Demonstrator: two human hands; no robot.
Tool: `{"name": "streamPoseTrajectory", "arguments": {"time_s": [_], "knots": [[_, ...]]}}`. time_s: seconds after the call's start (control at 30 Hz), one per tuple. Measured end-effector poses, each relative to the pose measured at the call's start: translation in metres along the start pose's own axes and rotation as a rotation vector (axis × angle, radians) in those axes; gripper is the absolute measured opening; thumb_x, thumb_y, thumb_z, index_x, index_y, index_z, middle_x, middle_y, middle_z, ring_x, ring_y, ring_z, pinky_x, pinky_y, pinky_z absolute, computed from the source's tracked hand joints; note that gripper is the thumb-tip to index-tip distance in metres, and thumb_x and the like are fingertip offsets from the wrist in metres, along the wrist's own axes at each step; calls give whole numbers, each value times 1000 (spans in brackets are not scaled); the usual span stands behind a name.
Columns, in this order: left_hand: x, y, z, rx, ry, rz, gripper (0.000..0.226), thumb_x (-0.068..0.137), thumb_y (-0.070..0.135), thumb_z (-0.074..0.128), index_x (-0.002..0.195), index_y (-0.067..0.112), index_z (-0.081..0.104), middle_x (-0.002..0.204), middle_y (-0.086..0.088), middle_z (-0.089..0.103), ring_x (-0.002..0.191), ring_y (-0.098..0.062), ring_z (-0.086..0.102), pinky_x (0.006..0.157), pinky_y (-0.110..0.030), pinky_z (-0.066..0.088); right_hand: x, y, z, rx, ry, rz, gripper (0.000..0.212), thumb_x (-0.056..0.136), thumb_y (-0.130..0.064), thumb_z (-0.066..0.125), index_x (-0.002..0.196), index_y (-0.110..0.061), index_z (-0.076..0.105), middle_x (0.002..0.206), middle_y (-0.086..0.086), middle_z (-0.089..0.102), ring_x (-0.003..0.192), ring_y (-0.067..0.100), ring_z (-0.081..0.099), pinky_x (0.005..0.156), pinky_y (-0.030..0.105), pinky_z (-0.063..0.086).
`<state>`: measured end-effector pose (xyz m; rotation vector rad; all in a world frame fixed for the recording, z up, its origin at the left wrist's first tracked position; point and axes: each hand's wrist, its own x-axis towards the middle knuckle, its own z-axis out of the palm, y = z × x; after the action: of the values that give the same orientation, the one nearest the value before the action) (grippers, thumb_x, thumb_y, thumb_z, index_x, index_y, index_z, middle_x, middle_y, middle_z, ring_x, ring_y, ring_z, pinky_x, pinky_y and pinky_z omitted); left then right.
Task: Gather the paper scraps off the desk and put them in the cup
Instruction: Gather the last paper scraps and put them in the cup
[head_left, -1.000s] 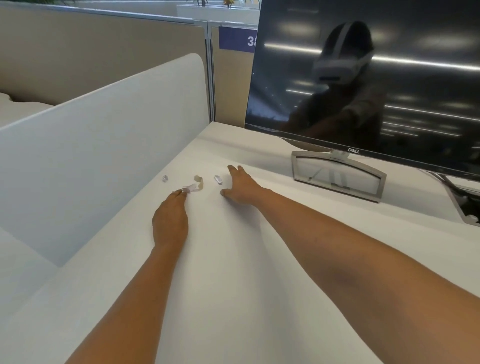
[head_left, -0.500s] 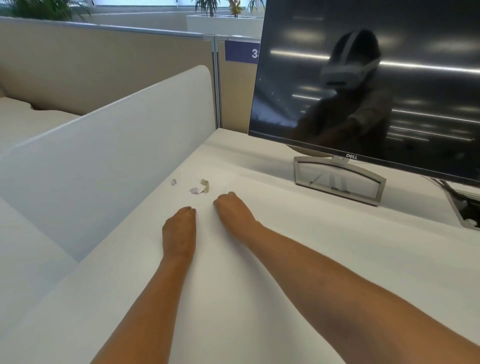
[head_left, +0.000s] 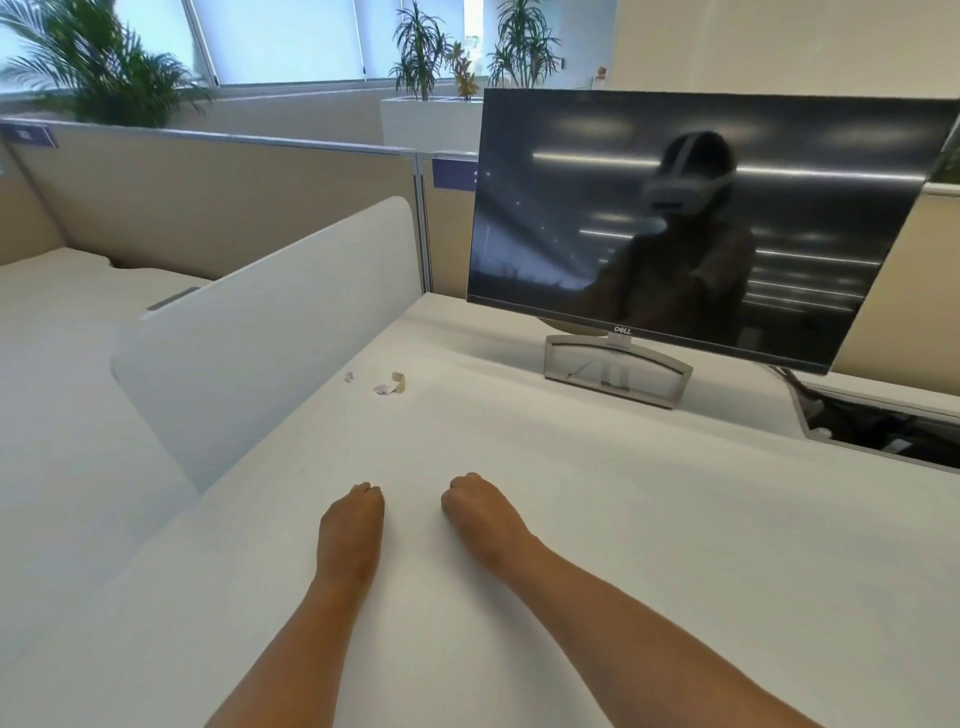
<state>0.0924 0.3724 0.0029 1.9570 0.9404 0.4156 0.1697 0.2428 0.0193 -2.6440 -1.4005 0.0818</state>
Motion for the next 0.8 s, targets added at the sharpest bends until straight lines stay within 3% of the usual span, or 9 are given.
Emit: {"name": "streamPoseTrajectory", "arguments": {"time_s": [0.07, 0.17, 0.23, 0.27, 0.33, 0.37, 0.53, 0.63, 0.8], "knots": [[-22, 1, -3, 58, -14, 20, 34, 92, 9, 38, 62, 27, 40, 67, 6, 48, 79, -19, 40, 69, -29, 36, -20, -2, -5, -6, -18, -43, 44, 84, 14, 36, 57, -13, 14, 63, -1, 14, 84, 18, 30, 68, 31, 25], [-53, 1, 0, 19, -31, -10, 33, 90, 17, 39, 59, 27, 36, 62, 9, 39, 76, -18, 35, 70, -31, 28, -47, -1, -14, -39, -52, -86, 44, 81, 16, 37, 55, -13, 16, 61, 1, 17, 80, 19, 34, 67, 31, 26], [-73, 6, 6, 25, -69, 22, 28, 89, 21, 38, 63, 20, 50, 72, -2, 57, 77, -25, 48, 73, -37, 38, -66, 2, -17, -70, -73, -94, 43, 78, 18, 38, 54, -12, 18, 59, 2, 20, 77, 21, 36, 61, 33, 26], [-81, 9, 11, 33, -72, 54, 30, 91, 19, 39, 74, 18, 63, 87, -4, 66, 88, -28, 56, 84, -38, 42, -77, 4, -18, -84, -78, -94, 43, 77, 19, 39, 53, -11, 19, 59, 3, 20, 76, 21, 37, 56, 33, 25], [-95, 18, 25, -10, -52, 58, 32, 94, 14, 39, 108, 12, 68, 121, -6, 63, 117, -24, 54, 102, -33, 37, -98, 10, -18, -114, -81, -108, 41, 76, 19, 39, 53, -11, 20, 58, 4, 21, 75, 22, 37, 48, 30, 16], [-104, 24, 32, -70, -57, 36, 33, 94, 13, 39, 114, 11, 65, 128, -5, 60, 121, -21, 52, 102, -29, 35, -109, 14, -18, -128, -86, -114, 41, 76, 18, 39, 53, -10, 20, 59, 3, 20, 75, 22, 37, 47, 27, 14], [-144, 50, 77, -81, -89, 75, 42, 89, 1, 34, 114, 11, 65, 127, -6, 60, 122, -20, 52, 94, -22, 34, -166, 48, -27, -122, -65, -57, 40, 78, 16, 39, 55, -10, 19, 60, 3, 20, 78, 22, 36, 60, 31, 25], [-169, 67, 105, -63, -108, 118, 44, 88, -5, 33, 113, 8, 66, 126, -8, 62, 120, -20, 53, 93, -20, 34, -202, 77, -37, -83, -82, 25, 24, 78, 14, 39, 66, -6, 37, 74, 13, 42, 80, 20, 37, 66, 30, 27], [-216, 94, 152, 30, -168, 186, 39, 90, -6, 37, 111, 6, 67, 122, -9, 63, 117, -20, 57, 90, -18, 36, -268, 131, -51, -74, -94, 160, 21, 76, 15, 39, 81, -2, 50, 88, 14, 50, 84, 25, 46, 67, 31, 31]]}}
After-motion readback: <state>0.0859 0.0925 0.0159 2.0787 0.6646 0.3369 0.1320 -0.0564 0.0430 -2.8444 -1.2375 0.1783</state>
